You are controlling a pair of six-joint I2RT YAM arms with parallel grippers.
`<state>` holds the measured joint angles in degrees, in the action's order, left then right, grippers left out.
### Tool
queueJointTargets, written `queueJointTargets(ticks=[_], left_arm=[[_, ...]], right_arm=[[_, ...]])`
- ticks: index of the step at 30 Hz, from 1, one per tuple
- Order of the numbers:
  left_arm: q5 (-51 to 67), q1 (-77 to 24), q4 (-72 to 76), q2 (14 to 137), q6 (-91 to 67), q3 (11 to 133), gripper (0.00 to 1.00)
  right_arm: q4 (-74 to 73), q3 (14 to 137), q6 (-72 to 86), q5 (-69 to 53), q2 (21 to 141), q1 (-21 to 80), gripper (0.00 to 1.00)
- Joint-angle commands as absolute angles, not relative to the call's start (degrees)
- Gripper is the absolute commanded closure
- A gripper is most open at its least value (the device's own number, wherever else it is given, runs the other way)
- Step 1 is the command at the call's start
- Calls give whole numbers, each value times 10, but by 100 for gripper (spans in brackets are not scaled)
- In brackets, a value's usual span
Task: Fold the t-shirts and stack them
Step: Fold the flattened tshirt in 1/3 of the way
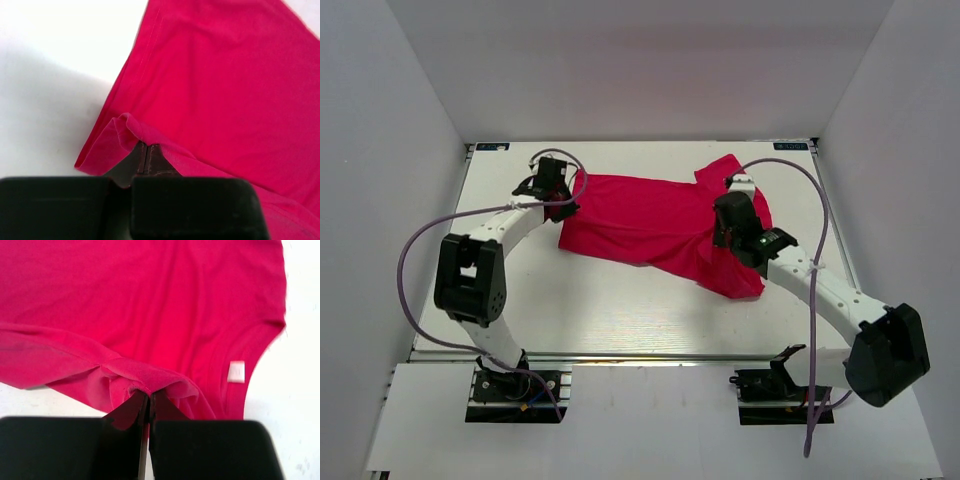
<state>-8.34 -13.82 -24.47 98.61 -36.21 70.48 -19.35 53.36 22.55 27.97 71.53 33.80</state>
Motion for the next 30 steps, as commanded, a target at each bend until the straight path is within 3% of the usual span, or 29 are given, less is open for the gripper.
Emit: queueJointTargets(ticks=[1,17,25,30], left_arm=[[-104,-134,-247,1012,-345,758,100],[-80,-123,-253,1169,-313,917,100],[-79,-123,-247,1195,-288,937,100],[-67,-123,-241,1215,-275,950,100]], right_arm=[[-110,569,120,224,729,316,100],[-74,637,-122,8,900,208,100],[-91,697,-285,-143,941,174,100],[-157,753,-339,-171,979,154,100]])
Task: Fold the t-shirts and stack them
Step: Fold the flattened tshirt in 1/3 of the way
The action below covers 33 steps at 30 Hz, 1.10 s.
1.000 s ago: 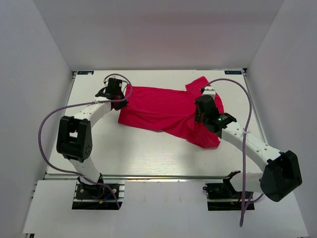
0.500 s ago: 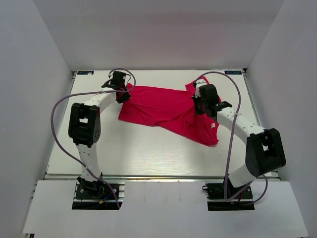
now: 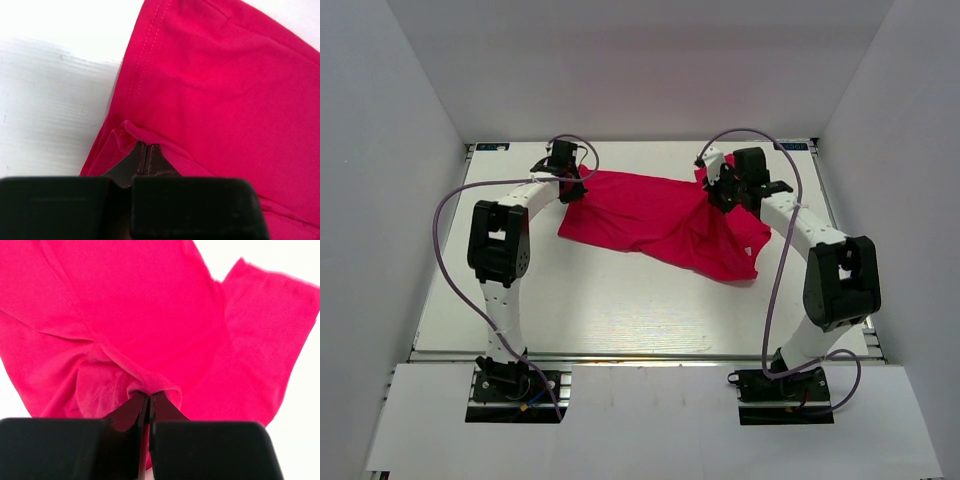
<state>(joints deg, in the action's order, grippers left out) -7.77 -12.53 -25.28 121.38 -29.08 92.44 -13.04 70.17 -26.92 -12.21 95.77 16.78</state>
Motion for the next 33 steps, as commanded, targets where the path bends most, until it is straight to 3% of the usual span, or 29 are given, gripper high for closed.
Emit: queueJointTargets(ticks=[1,8,10,11,12,13,14,15,17,18,20,23,29,33], left_arm=[[-67,-123,-241,1215,-275,956,100],[-114,-118,-259,1227,-298,968,100],[-120,-113,-266,1239,-309,983,94],[-128,-113,-272,1239,-309,983,92],[-128,-112,-272,1239,-318,995,86],[-128,-107,-289,1246,-333,995,64],[-128,-107,-289,1246,-339,1003,52],[-134,-107,-296,1246,-345,1003,49],[-134,-101,-301,1231,-359,1003,12],[-134,-94,-301,1225,-366,1003,0],[-134,-94,-296,1213,-360,1003,0],[-115,-94,-302,1182,-345,999,0],[-88,-94,-272,1072,-319,842,0],[-135,-94,-272,1023,-302,791,0]], right_arm=[[-166,760,-341,-173,990,151,100],[-164,786,-335,-170,1042,127,100],[-158,794,-319,-164,1059,119,100],[-152,803,-290,-140,1073,115,92],[-148,817,-278,-115,1088,112,90],[-149,832,-253,-85,1094,111,86],[-138,838,-232,-63,1101,108,84],[-138,846,-182,-42,1113,105,82],[-140,871,-143,45,1116,100,49],[-145,874,-105,58,1110,98,17],[-143,862,-86,56,1080,94,10],[-129,794,-46,23,1015,96,10],[-188,667,81,11,893,92,10],[-228,586,106,11,831,94,10]])
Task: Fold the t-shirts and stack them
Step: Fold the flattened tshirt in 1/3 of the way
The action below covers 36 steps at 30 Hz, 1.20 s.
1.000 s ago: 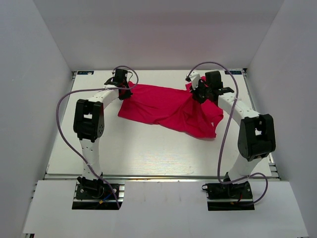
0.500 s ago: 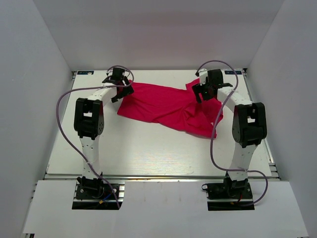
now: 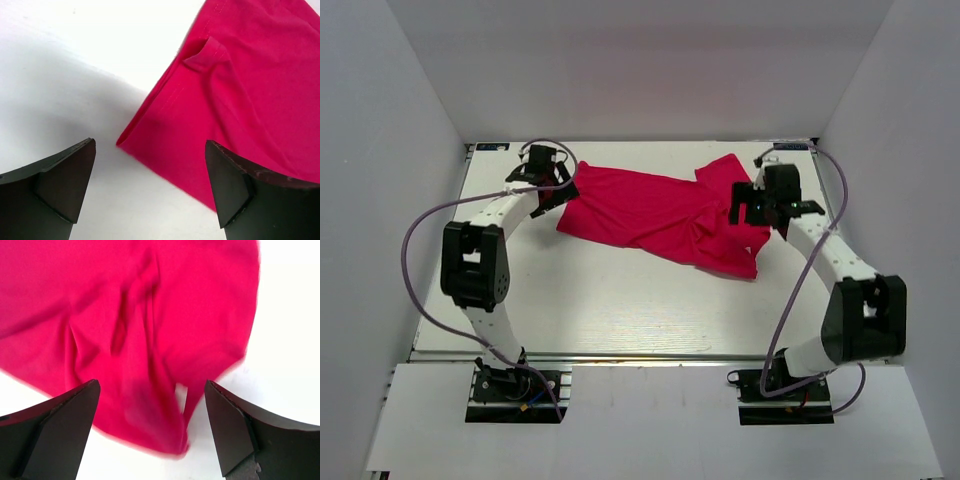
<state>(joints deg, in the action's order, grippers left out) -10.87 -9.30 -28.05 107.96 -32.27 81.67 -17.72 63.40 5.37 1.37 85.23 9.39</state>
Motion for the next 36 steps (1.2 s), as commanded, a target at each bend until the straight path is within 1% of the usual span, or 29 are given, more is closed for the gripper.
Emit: queueJointTargets(ticks=[1,2,3,5,8,9,12,13,16,17,18,20,21,23,24,25,27,28,29,30,32,33,35,36], left_arm=[[-135,-94,-272,1023,-294,791,0],[-135,-94,-272,1016,-284,784,0],[-127,-94,-272,1016,-276,776,0],[-87,-94,-252,1016,-265,750,0],[-62,-94,-229,1016,-265,702,0],[-62,-94,-224,1021,-265,695,0],[-57,-94,-208,1034,-265,684,6],[-57,-94,-208,1040,-265,684,6],[-57,-94,-208,1054,-265,684,9],[-63,-94,-202,1063,-265,684,9],[-63,-94,-202,1071,-265,684,13],[-63,-94,-202,1077,-260,684,15],[-63,-99,-202,1084,-260,684,20],[-63,-105,-194,1085,-260,674,23],[-54,-105,-187,1085,-260,666,31],[-48,-105,-167,1085,-260,658,34],[-37,-105,-153,1085,-260,643,42],[-27,-105,-145,1090,-260,643,49],[-27,-105,-145,1095,-260,643,54],[-21,-105,-145,1095,-260,643,59],[-15,-105,-140,1100,-255,643,100],[-15,-105,-140,1100,-255,643,100],[-24,-105,-132,1093,-255,643,100],[-35,-105,-132,1085,-261,638,100]], right_arm=[[-228,559,117,24,791,93,10],[-226,532,119,29,777,94,10],[-225,505,117,26,728,93,10],[-217,468,124,19,709,93,10],[-201,414,137,15,689,92,10],[-193,409,141,20,690,92,10],[-165,400,154,25,710,91,11],[-156,399,164,29,718,91,16],[-138,407,184,19,755,87,23],[-135,408,185,16,769,82,23],[-135,409,192,11,780,83,25],[-135,403,205,13,791,80,27],[-134,393,207,27,790,80,27],[-134,387,210,34,790,77,28],[-134,374,209,38,785,76,31],[-135,369,210,40,783,75,33],[-136,367,215,30,776,72,45],[-128,365,217,23,776,72,50],[-124,361,217,10,776,69,60],[-121,363,222,6,780,69,66],[-122,368,222,-20,787,67,77],[-122,369,217,-23,788,67,86],[-128,376,219,-17,786,64,96],[-133,380,217,-11,785,62,100]])
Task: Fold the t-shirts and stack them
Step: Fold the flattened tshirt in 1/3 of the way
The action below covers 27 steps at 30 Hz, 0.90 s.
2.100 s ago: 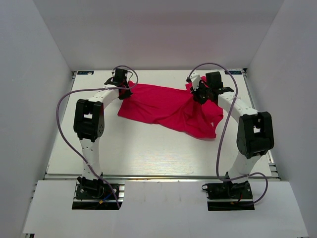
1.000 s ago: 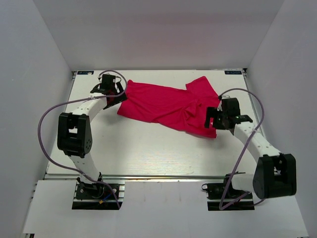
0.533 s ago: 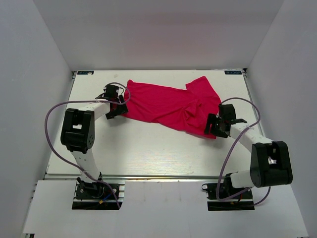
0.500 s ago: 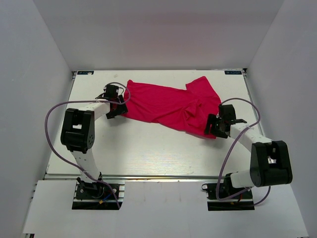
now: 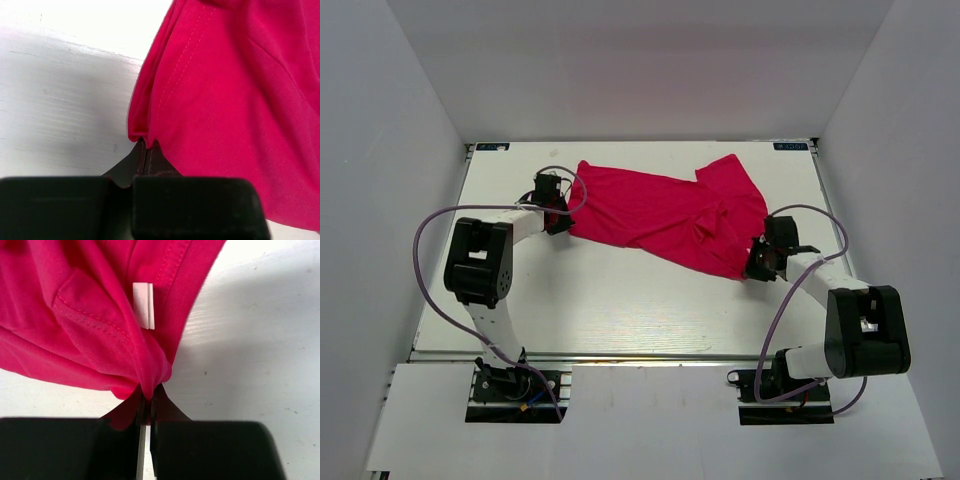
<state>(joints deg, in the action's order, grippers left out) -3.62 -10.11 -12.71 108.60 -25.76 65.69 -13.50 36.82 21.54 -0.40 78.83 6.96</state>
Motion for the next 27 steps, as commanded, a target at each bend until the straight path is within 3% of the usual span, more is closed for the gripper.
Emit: queueJointTargets(ticks=[1,9,17,22,23,24,27], left_arm=[[-44,-105,-132,1073,-261,633,100],[-124,-94,-198,930,-294,597,100],[-172,-94,-278,918,-357,532,100],[-141,-94,-309,893,-374,468,100],[-134,-94,-309,884,-374,460,100],[-128,-94,-316,877,-374,454,100],[-122,-94,-335,845,-374,471,37]], right_arm=[[-139,397,218,-3,781,61,100],[-281,482,220,83,748,46,100],[-309,456,236,93,760,14,100],[-323,447,239,90,797,8,100],[-319,446,237,89,796,7,94],[-320,447,239,85,790,8,79],[-320,458,228,85,753,7,42]])
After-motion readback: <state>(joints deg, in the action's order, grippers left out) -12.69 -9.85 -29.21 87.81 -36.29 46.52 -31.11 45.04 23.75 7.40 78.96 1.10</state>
